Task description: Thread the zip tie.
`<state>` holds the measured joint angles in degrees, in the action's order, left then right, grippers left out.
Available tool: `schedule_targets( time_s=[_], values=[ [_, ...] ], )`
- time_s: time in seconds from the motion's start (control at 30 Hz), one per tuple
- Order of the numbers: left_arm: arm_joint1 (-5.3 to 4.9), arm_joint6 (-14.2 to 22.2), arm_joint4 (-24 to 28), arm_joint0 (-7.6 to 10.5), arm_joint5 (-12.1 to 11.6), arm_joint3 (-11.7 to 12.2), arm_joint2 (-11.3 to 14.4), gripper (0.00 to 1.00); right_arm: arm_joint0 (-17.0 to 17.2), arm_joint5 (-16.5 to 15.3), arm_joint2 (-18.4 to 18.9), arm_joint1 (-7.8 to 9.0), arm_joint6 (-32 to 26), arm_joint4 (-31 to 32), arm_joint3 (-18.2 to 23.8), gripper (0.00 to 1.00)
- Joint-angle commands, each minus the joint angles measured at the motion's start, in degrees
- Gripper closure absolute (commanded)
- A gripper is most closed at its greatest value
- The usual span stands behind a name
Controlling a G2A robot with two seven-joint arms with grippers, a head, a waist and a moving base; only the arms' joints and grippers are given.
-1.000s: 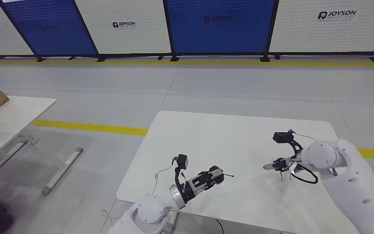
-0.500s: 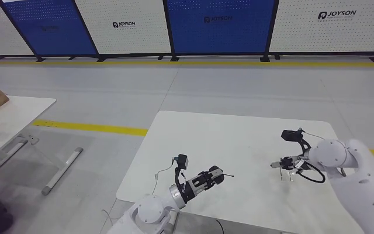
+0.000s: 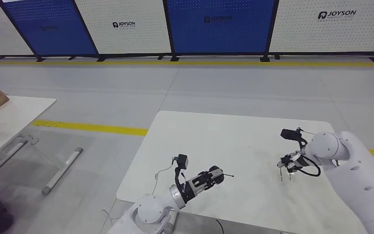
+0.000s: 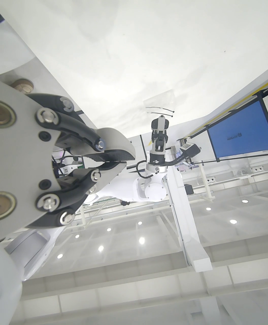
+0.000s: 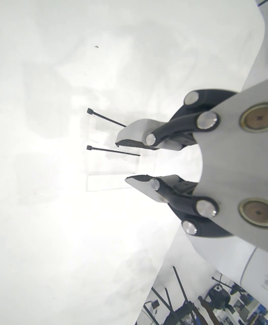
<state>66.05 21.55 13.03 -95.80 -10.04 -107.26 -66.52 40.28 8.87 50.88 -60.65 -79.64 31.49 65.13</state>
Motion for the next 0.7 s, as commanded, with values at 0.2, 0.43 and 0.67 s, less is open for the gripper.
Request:
schedule_targets(
  time_s=[0.2,0.43,0.67],
  values=[
    [0.0,0.0,0.0,0.0,0.0,0.0,0.0,1.0,-2.7,1.4,-3.3,-1.17,0.0,-0.9,-4.1,0.75],
    [0.0,0.0,0.0,0.0,0.0,0.0,0.0,1.0,-4.3,2.1,-5.4,-2.24,0.0,-1.4,-7.4,0.73],
    [0.0,0.0,0.0,0.0,0.0,0.0,0.0,1.0,-6.0,3.3,-7.5,-3.69,0.3,-1.9,-10.9,0.71]
  ],
)
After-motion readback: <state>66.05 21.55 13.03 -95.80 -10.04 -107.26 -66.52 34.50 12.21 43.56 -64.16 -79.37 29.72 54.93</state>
